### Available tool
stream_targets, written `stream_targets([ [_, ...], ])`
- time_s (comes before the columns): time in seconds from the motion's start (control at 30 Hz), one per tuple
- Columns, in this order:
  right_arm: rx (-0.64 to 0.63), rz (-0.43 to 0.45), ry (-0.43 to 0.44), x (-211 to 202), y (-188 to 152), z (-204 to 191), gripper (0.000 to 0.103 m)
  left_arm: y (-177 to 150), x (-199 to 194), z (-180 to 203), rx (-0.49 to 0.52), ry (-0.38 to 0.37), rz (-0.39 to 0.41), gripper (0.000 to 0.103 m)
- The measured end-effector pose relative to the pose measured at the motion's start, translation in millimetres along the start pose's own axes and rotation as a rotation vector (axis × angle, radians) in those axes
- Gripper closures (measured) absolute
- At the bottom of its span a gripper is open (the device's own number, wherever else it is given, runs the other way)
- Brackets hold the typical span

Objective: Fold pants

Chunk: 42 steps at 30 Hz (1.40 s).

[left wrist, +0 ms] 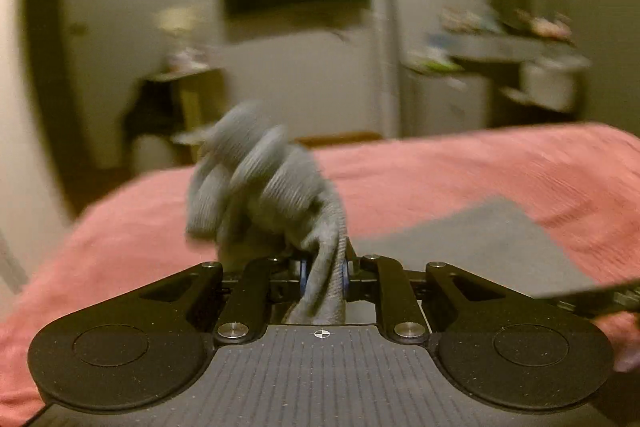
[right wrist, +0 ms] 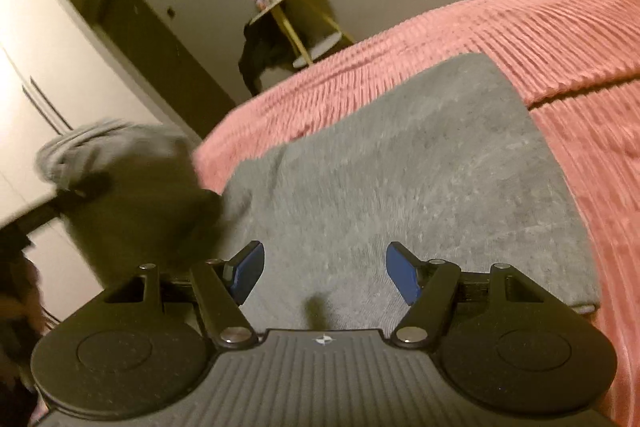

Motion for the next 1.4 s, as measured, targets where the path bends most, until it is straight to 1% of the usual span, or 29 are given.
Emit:
stream_targets([
  [0.03,0.017,0.005,0.001,-2,1,3,0.035,-5,12,16,0.021,-0.018,-0.032,0.081],
  [0.07,0.038,0.009,0.007,-5,2,6,0.035,-12,21,31,0.042,-0.015,-0.057,0.077],
  [0.1,0.058,0.010,0.018,-6,3,9,0.035,-20,27,44,0.058,-0.017,-0.082,0.066],
  [0.13,0.075,0.009,0.028,-8,3,12,0.035,-28,31,54,0.068,-0.034,-0.107,0.058],
  [0.17,0.086,0.006,0.037,-8,3,14,0.035,-38,32,63,0.062,-0.060,-0.135,0.052],
  [0.2,0.097,-0.002,0.053,-8,3,16,0.035,-45,28,67,0.043,-0.067,-0.141,0.040],
  [0.23,0.107,-0.012,0.070,-7,4,17,0.035,-53,24,65,0.012,-0.054,-0.131,0.028],
  [0.3,0.121,-0.038,0.094,-1,6,17,0.033,-65,11,55,-0.080,-0.008,-0.113,0.017],
  [0.4,0.167,-0.103,0.131,18,9,18,0.021,-83,1,28,-0.276,0.077,-0.131,0.018],
  [0.43,0.189,-0.110,0.131,24,12,18,0.015,-90,-1,18,-0.321,0.115,-0.129,0.020],
  [0.47,0.202,-0.117,0.130,30,14,17,0.012,-96,-1,7,-0.371,0.150,-0.138,0.020],
  [0.5,0.214,-0.116,0.121,36,18,17,0.012,-101,1,-3,-0.425,0.154,-0.151,0.020],
  [0.57,0.242,-0.126,0.105,44,22,12,0.013,-103,4,-12,-0.503,0.137,-0.156,0.025],
  [0.6,0.254,-0.141,0.104,46,25,7,0.014,-101,3,-14,-0.520,0.147,-0.154,0.025],
  [0.63,0.248,-0.145,0.085,47,28,2,0.014,-102,4,-15,-0.522,0.159,-0.156,0.025],
  [0.73,0.181,-0.133,-0.039,46,35,-2,0.014,-106,9,-19,-0.545,0.149,-0.180,0.025],
  [0.8,0.203,-0.177,-0.093,47,30,9,0.015,-110,10,-25,-0.578,0.132,-0.187,0.025],
  [0.83,0.225,-0.189,-0.089,46,28,15,0.019,-115,6,-26,-0.590,0.127,-0.186,0.025],
  [0.9,0.262,-0.168,-0.034,40,23,20,0.019,-120,3,-27,-0.620,0.121,-0.196,0.025],
  [0.93,0.295,-0.178,-0.004,40,22,22,0.019,-123,2,-29,-0.638,0.115,-0.203,0.025],
  [1.0,0.352,-0.232,0.062,48,19,24,0.018,-125,4,-33,-0.670,0.100,-0.212,0.025],
  [1.03,0.351,-0.251,0.075,54,19,22,0.016,-126,3,-33,-0.676,0.097,-0.213,0.025],
  [1.07,0.349,-0.247,0.076,59,23,20,0.014,-126,2,-33,-0.680,0.089,-0.211,0.025],
  [1.17,0.435,-0.233,0.115,79,28,25,0.014,-128,1,-32,-0.699,0.046,-0.217,0.030],
  [1.2,0.453,-0.230,0.131,84,29,25,0.015,-128,1,-31,-0.700,0.034,-0.220,0.031],
  [1.23,0.453,-0.228,0.141,89,30,22,0.031,-128,1,-29,-0.695,0.031,-0.224,0.031],
  [1.27,0.444,-0.231,0.138,93,31,18,0.054,-128,1,-27,-0.685,0.032,-0.229,0.031],
  [1.33,0.408,-0.228,0.123,96,32,10,0.056,-125,-1,-22,-0.665,0.014,-0.230,0.032],
  [1.4,0.327,-0.193,0.112,87,40,-3,0.058,-124,0,-15,-0.627,0.009,-0.242,0.032],
])
Point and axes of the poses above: each gripper's, at about its wrist camera, not at the fingertips, and x roughly the way its jaws point, z to its right, y to its top, the point moved 4 cm from there along x, roughly the way its jaws point, and after that the axes turned 1 degree about -z, right-handed, at the moved point
